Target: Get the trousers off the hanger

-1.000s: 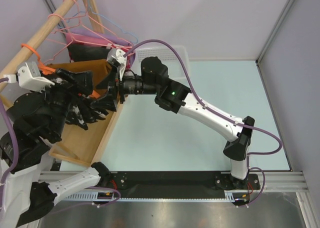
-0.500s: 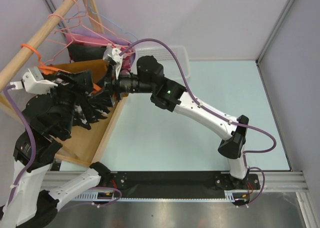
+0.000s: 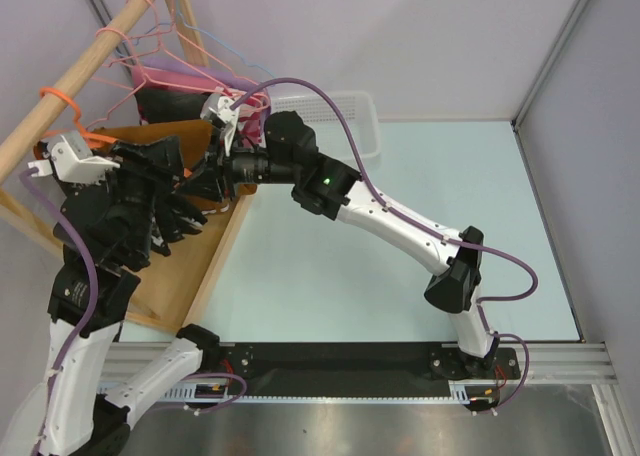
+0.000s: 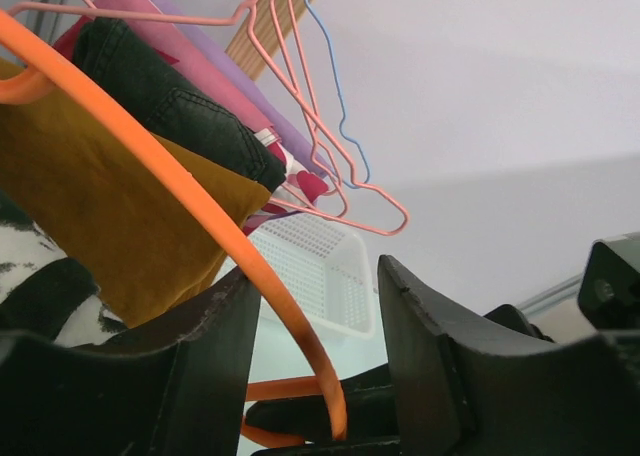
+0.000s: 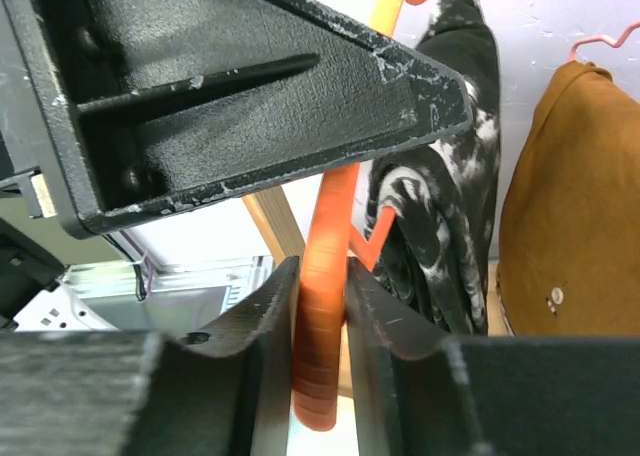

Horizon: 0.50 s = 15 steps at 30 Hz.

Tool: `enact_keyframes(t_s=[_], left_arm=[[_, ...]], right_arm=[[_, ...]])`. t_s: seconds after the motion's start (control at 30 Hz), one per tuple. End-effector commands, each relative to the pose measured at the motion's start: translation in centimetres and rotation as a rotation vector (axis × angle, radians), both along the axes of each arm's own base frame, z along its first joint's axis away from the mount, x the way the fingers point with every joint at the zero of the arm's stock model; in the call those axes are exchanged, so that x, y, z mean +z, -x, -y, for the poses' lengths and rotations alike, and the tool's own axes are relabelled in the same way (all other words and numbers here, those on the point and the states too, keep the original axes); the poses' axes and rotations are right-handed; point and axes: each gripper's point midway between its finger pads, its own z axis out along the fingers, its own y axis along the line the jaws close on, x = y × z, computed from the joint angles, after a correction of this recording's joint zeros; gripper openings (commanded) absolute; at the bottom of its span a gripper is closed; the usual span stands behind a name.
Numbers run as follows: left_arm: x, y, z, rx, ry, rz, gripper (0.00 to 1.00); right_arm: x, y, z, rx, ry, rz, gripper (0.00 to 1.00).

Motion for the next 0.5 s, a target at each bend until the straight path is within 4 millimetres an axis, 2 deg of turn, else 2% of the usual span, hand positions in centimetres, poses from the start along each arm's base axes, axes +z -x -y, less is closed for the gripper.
enact_keyframes(t_s=[0.0, 0.07, 0.2, 0.3, 0.47], left_arm=[[0.8, -0.8, 1.2, -0.068, -0.031, 0.049, 0.52], [1.1, -0.8, 1.3, -0.071, -0.051, 0.058, 0.46], [2.2, -0.4, 1.6, -0.097, -0.081, 0.090, 0.36], [3.6, 0.0, 1.9, -0.126, -0.103, 0.127, 0.31], [5.8, 0.6, 3.0, -0.188, -0.122, 0.177, 0.28]], right_arm=[[1.5, -0.4, 0.2, -0.007, -0.035, 0.009, 0.20], [1.2, -0.8, 0.1, -0.007, -0.034, -0.005, 0.16], [1.0, -1.7, 0.1, -0.005, -0.035, -0.021, 0.00], [0.8, -2.0, -0.1, 0.015, -0.042, -0.037, 0.00], [1.5, -1.6, -0.3, 0.031, -0.067, -0.027, 0.00]])
